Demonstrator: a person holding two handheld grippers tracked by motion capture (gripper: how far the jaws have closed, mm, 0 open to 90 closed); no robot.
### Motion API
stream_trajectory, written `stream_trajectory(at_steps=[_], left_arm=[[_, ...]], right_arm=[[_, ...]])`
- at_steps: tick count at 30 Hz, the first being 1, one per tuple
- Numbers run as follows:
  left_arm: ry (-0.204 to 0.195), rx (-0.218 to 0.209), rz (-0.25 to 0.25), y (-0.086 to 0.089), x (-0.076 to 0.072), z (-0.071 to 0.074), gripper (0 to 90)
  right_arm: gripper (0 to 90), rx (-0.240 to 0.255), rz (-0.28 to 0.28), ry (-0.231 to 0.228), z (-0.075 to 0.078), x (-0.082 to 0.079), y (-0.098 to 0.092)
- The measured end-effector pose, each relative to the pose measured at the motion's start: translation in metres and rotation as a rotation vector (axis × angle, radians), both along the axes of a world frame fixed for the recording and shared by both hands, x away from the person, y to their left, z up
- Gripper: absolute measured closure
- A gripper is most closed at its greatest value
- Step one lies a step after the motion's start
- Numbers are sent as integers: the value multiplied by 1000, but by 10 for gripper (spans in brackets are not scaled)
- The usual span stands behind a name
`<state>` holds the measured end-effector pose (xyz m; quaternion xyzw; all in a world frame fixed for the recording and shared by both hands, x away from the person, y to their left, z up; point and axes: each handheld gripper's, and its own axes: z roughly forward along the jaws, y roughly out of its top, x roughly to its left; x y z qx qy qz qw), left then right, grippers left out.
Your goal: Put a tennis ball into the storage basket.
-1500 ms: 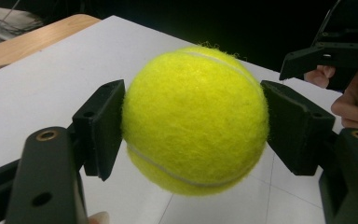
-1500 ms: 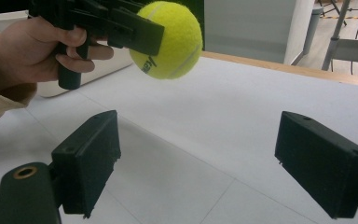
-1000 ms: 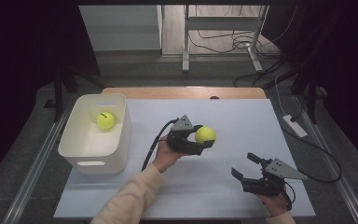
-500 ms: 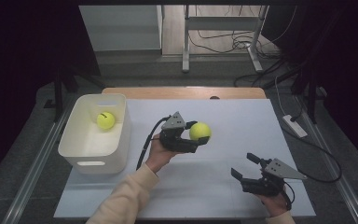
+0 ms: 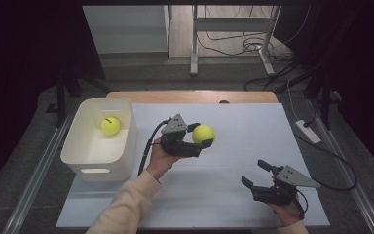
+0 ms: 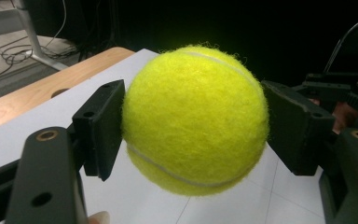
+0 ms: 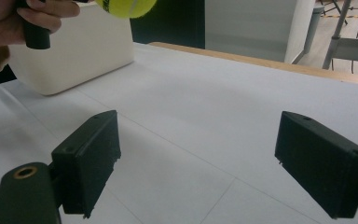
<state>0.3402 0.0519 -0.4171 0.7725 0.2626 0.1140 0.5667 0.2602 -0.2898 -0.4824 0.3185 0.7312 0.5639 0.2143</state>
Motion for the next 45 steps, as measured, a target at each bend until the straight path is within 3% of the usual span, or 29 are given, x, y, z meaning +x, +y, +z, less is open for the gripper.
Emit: stream_trajectory(at_steps=[45], left_arm=[[-62, -28, 94, 49, -13, 26, 270]], right_arm=[[138, -1, -2, -3, 1, 0, 1]])
